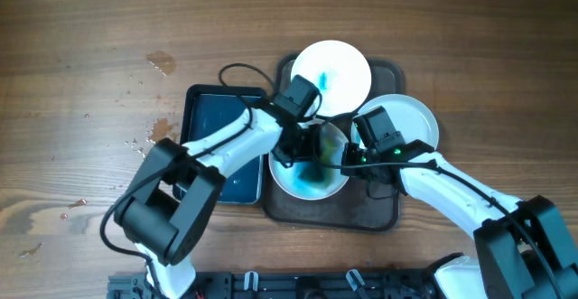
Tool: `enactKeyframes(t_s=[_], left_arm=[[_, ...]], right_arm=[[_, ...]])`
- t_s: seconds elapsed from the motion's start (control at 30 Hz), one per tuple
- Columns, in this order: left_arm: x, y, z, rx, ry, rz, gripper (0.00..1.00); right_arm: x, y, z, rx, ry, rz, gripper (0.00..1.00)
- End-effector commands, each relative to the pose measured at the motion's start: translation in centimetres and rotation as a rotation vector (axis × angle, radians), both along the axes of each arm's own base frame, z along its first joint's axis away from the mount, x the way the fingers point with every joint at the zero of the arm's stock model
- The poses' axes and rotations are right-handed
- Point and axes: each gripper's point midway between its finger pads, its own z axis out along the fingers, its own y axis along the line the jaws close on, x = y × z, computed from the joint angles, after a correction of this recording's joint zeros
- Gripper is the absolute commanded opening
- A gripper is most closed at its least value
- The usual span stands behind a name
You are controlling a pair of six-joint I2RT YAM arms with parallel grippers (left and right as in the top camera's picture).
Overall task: Clean dirty plates on tray and stack at the side
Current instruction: 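Return the sponge to the water tray with the left gripper, then lift the plate with the right gripper and flip it over the water tray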
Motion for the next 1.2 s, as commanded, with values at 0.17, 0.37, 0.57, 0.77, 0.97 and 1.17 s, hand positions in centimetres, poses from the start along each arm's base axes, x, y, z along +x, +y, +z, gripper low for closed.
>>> enactKeyframes(t_s=[0.17,0.37,0.57,0.77,0.97,1.17], left_arm=[[1.8,8.1,3.0,0.282,-0.163,0.133,0.04],[1.2,6.4,11.9,-0.094,-0.186,0.164,0.04],[1.5,21.2,9.6,0.313,-0.196,0.422,0.04],[0.9,20.7,3.5,0.294,-0.144,0.414,0.26],[2.2,20.6,10.6,0.236,-0.274,0.442,0.74],[1.8,25.4,18.7,0.182,-0.455,0.638,1.00]], right_arm=[[-0.7,-1.5,-1.4,-0.076,0.031,-0.017,0.04],[-0.9,-0.8,-1.3,-0.059,0.024,0.079,0.04],[0.4,0.8,-0.6,-0.014,-0.065,0.209,0.04],[0.9,0.9,2.7,-0.023,-0.052,0.207,0.04],[3.4,1.6,14.3,-0.059,-0.140,0.289,0.04],[5.5,7.9,19.2,-0.052,-0.282,0.457,0.04]])
